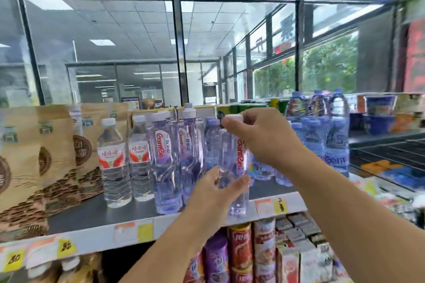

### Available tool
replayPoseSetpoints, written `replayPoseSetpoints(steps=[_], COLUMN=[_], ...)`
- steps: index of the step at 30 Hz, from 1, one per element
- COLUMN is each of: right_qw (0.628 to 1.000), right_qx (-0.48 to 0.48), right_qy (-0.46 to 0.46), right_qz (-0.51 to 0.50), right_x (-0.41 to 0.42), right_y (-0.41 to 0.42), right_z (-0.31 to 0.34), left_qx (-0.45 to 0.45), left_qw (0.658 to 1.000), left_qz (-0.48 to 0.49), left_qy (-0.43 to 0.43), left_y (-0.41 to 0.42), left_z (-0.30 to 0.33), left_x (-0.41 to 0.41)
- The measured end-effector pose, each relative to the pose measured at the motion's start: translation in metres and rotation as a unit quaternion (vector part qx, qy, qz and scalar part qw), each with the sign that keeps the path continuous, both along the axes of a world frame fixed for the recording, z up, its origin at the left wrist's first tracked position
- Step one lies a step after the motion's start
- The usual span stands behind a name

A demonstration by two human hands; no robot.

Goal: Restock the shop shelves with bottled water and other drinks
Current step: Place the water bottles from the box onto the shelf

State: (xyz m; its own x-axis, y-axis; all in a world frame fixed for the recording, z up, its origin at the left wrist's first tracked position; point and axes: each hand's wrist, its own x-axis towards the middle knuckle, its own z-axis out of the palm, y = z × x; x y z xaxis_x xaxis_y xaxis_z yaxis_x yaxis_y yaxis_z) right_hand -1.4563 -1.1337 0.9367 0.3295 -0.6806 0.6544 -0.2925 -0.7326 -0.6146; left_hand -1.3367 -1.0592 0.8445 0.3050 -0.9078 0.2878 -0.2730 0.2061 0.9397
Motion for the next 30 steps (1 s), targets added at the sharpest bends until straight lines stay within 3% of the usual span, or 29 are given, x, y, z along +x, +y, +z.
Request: replayPoseSetpoints(steps=[3, 7, 16, 30], right_qw=[0.998, 0.991, 0.981, 0.955], right_qx=[-0.031, -0.041, -0.005, 0.027], right_qy=[0.022, 0.060, 0.112, 0.179], right_qz=[-0.041, -0.115, -0.156, -0.236], right_x=[-0.012, -0.017, -0.016, -0.009], right_y=[-0.026, -0.061, -0.108, -0.134], right_z=[-0.004, -0.016, -0.038, -0.029], left_qx=[0.001, 0.022, 0.105, 0.122], left_qw=[1.000, 0.998, 0.956, 0.923], left_qz=[0.026, -0.016, -0.029, -0.081], left_qy=[-0.011, -0.063, -0.272, -0.355], left_y=[-0.027, -0.055, -0.089, -0.114], left_z=[0.000, -0.008, -0.020, -0.013], left_x=[-0.013, -0.023, -0.030, -0.034])
